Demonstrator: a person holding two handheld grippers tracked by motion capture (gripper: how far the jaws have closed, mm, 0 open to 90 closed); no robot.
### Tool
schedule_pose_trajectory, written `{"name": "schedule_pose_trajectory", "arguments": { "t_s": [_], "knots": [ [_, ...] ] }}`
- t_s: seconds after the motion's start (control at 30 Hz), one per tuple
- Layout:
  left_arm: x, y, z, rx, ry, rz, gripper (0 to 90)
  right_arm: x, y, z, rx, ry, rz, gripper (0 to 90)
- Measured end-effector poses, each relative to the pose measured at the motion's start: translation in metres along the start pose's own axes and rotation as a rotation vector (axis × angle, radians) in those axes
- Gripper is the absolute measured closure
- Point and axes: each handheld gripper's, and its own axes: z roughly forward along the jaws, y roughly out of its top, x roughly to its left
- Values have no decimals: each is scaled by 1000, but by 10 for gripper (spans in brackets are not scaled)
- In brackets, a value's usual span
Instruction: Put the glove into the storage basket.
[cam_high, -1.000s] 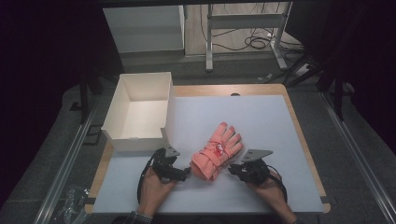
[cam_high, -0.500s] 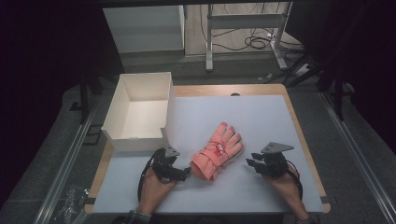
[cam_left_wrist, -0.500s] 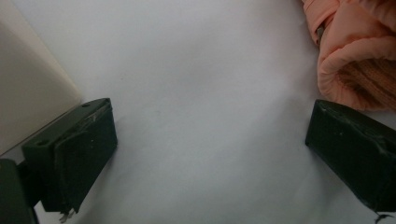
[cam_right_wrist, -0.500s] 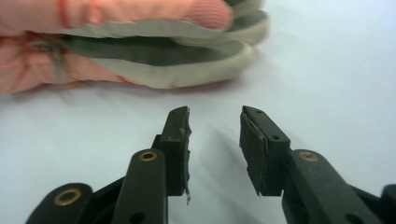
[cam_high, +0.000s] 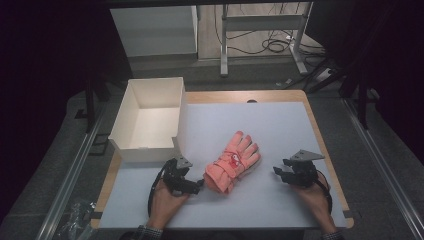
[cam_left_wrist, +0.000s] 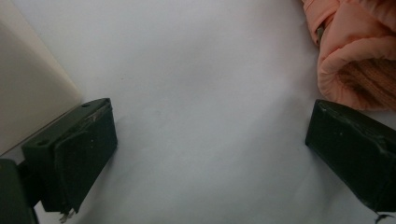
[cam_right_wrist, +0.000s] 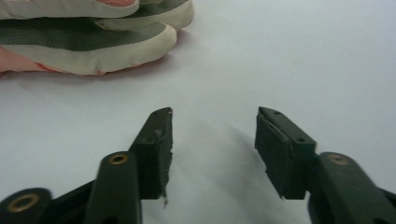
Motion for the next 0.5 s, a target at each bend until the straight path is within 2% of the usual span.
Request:
{"name": "schedule_pose_trajectory", "arguments": {
  "t_s": [0.07, 0.1, 0.2, 0.43, 0.5],
  "knots": [
    [0, 0, 0, 0, 0, 0, 19, 0, 0, 0, -1, -3, -1, 435],
    [0, 0, 0, 0, 0, 0, 18, -2, -1, 2, 13, -7, 0, 391],
    [0, 0, 0, 0, -1, -1, 18, -3, -1, 4, 33, 3, 5, 341],
    [0, 0, 0, 2, -4, -2, 16, -2, -2, 5, 37, 1, -4, 299],
    [0, 0, 0, 3, -6, -3, 16, -2, -2, 6, 37, -13, 2, 257]
  ]
}}
